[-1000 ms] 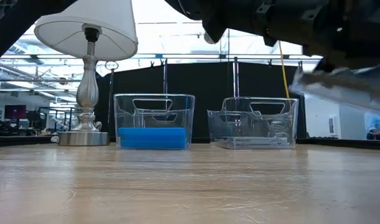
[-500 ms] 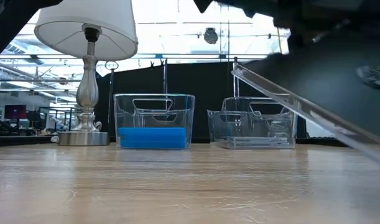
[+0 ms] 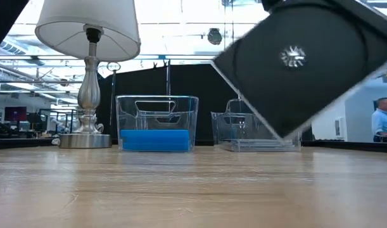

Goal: Pick & place jewel cases by type

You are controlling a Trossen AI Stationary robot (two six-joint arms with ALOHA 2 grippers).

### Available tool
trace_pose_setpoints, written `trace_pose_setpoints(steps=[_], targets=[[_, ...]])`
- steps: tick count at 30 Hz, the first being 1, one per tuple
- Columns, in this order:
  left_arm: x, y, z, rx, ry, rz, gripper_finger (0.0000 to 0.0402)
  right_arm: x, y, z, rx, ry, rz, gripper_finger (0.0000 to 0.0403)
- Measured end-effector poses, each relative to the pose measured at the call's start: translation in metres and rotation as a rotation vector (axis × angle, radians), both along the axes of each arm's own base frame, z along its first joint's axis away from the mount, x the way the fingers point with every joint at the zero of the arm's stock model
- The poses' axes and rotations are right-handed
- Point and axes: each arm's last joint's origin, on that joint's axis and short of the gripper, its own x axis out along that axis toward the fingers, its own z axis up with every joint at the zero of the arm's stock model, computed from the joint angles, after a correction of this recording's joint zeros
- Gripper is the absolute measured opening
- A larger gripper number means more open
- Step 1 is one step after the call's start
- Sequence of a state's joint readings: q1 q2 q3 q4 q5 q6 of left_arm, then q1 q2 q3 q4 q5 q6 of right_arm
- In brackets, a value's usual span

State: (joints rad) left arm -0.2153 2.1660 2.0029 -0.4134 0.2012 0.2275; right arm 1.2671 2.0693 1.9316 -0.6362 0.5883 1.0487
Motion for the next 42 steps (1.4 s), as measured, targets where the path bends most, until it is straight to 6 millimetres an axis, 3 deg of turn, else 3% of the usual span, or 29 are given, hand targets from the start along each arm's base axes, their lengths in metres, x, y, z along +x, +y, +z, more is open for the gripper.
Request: trace_pose_setpoints(steps=[5,10,16,20,23,27,30,34,39,42], targets=[[-0.011,-0.003,0.02,0.001,-0.03,-0.046,0.0036,-0.018,0.01,0.007,-0.026,-0.151,0.02,0.0105],[-0.037,-0.012,0.06,-0.052,-0.09,-0.163,0.0028,-0.034,0.019,0.02,-0.163,-0.413,0.045,0.0104],[-0.073,-0.028,0.109,-0.047,-0.259,-0.319,0.0032,-0.038,0.007,-0.006,-0.547,-0.604,-0.103,0.0082],[-0.089,-0.044,0.129,-0.02,-0.385,-0.337,0.0028,-0.027,-0.011,-0.039,-0.807,-0.714,-0.272,0.0063],[-0.095,-0.057,0.132,0.007,-0.416,-0.326,0.0028,-0.007,-0.032,-0.07,-0.942,-0.706,-0.309,0.0051],[-0.095,-0.067,0.127,0.055,-0.411,-0.256,0.0028,0.031,-0.069,-0.091,-0.914,-0.66,-0.445,0.005],[-0.096,-0.07,0.126,0.072,-0.41,-0.227,0.0034,0.058,-0.097,-0.091,-0.83,-0.632,-0.577,0.0079],[-0.095,-0.071,0.119,0.099,-0.393,-0.205,0.0031,0.075,-0.122,-0.09,-0.769,-0.59,-0.639,0.015],[-0.095,-0.071,0.118,0.103,-0.387,-0.202,0.0028,0.073,-0.14,-0.077,-0.702,-0.622,-0.733,0.0247],[-0.094,-0.07,0.118,0.117,-0.388,-0.173,0.0035,0.067,-0.149,-0.074,-0.64,-0.64,-0.77,0.0281]])
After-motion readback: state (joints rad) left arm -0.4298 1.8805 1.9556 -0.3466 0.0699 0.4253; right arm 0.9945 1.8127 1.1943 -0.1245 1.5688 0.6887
